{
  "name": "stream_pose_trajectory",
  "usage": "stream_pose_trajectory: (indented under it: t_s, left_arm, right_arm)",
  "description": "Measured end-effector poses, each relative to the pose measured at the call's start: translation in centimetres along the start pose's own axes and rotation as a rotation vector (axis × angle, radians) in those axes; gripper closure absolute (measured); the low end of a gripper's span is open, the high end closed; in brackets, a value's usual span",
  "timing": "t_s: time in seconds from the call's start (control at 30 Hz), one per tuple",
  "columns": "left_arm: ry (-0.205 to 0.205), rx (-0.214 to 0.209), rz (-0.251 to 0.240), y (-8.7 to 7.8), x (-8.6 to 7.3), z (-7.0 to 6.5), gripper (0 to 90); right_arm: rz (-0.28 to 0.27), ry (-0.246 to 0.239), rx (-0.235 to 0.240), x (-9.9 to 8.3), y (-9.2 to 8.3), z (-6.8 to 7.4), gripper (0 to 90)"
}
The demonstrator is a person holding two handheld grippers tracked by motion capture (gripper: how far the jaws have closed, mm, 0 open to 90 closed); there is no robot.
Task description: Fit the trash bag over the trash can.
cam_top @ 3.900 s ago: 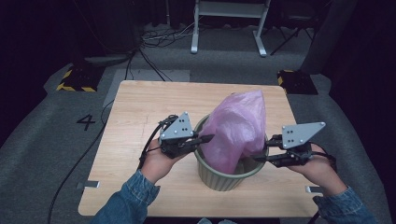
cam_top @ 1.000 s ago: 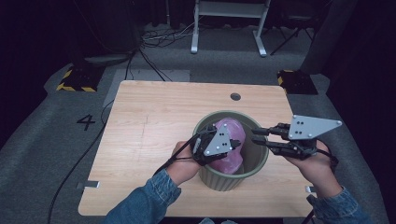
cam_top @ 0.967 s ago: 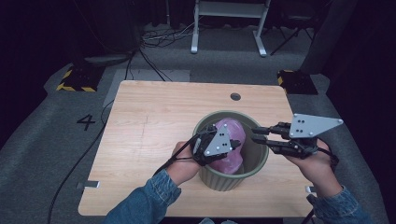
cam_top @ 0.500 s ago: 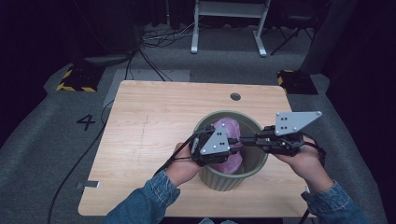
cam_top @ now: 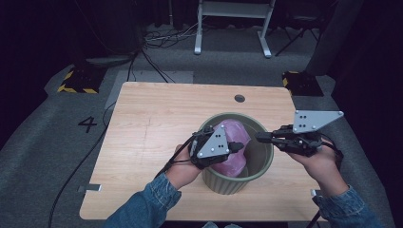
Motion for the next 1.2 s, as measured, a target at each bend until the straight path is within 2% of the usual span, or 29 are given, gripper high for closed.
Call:
stream_pose_trajectory:
  t_s: [0.03,0.17,0.2,0.3,0.37,0.4,0.47,0.5,0.57,0.67,0.77,0.87,0.93,0.97,1.0,1.03,1.1,1.2]
  left_arm:
    - [0.001,0.0,0.001,0.1,0.0,0.0,89.9]
    - [-0.002,-0.003,-0.006,0.1,0.1,-0.1,89.9]
    - [-0.002,-0.003,-0.005,0.1,0.2,-0.1,89.9]
    - [0.009,-0.006,0.004,0.2,0.1,-0.1,89.9]
    - [0.013,0.0,0.005,0.2,0.1,-0.1,89.9]
    - [0.008,0.002,0.003,0.2,0.2,-0.1,89.9]
    - [0.006,0.006,-0.001,0.1,0.2,-0.1,89.9]
    - [0.01,0.009,0.0,0.1,0.2,0.0,89.8]
    - [0.01,0.015,0.005,0.0,0.1,0.0,89.9]
    - [0.004,0.022,0.002,-0.1,0.0,0.0,89.9]
    - [0.009,0.037,0.007,-0.2,-0.1,0.1,90.0]
    - [0.002,0.036,0.013,0.0,-0.3,0.1,89.9]
    - [-0.001,0.038,0.024,0.2,-0.5,0.0,89.7]
    - [-0.001,0.057,0.026,0.3,-0.6,0.1,84.7]
    - [-0.008,0.054,0.029,0.4,-0.7,0.0,73.8]
    - [-0.012,0.033,0.023,0.5,-0.6,0.0,71.1]
    - [0.007,0.029,0.006,0.4,-0.4,-0.3,71.8]
    - [0.037,0.044,0.012,0.3,-0.2,-0.5,87.5]
  right_arm:
    - [-0.004,-0.006,0.005,0.1,0.0,0.1,88.9]
    - [-0.013,-0.028,0.023,0.2,0.3,0.2,66.6]
    - [-0.011,-0.037,0.031,0.1,0.5,0.2,63.4]
    - [0.0,-0.084,0.043,0.2,1.1,0.6,62.0]
    - [0.004,-0.1,0.057,0.3,1.3,0.8,64.4]
    - [0.011,-0.101,0.073,0.4,1.4,0.9,72.1]
    - [0.061,-0.121,0.082,0.3,1.7,1.4,87.0]
    - [0.08,-0.125,0.075,0.3,1.8,1.5,89.7]
    - [0.094,-0.116,0.054,0.2,2.0,1.6,90.0]
    - [0.084,-0.111,0.034,0.2,1.8,1.6,90.0]
    - [0.076,-0.095,0.041,0.0,1.8,1.6,89.9]
    - [0.078,-0.082,0.07,-0.5,1.9,1.8,89.9]
    - [0.082,-0.076,0.069,-0.7,2.0,1.8,89.9]
    - [0.084,-0.072,0.062,-0.9,2.0,1.7,89.9]
    - [0.082,-0.063,0.054,-1.0,2.0,1.6,89.9]
    - [0.078,-0.054,0.05,-1.1,1.9,1.5,89.9]
    - [0.075,-0.038,0.047,-1.3,1.9,1.4,89.9]
    - [0.065,-0.034,0.069,-1.3,2.0,1.6,89.3]
Point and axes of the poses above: each handheld gripper's, and its own axes: y roughly forward along the jaws, x roughly out of its top, z roughly to its left, the point moved 5 cm from there along y, roughly forward along the jaws, and after that the axes turned 11 degrees about x, right-handed, at the moved point
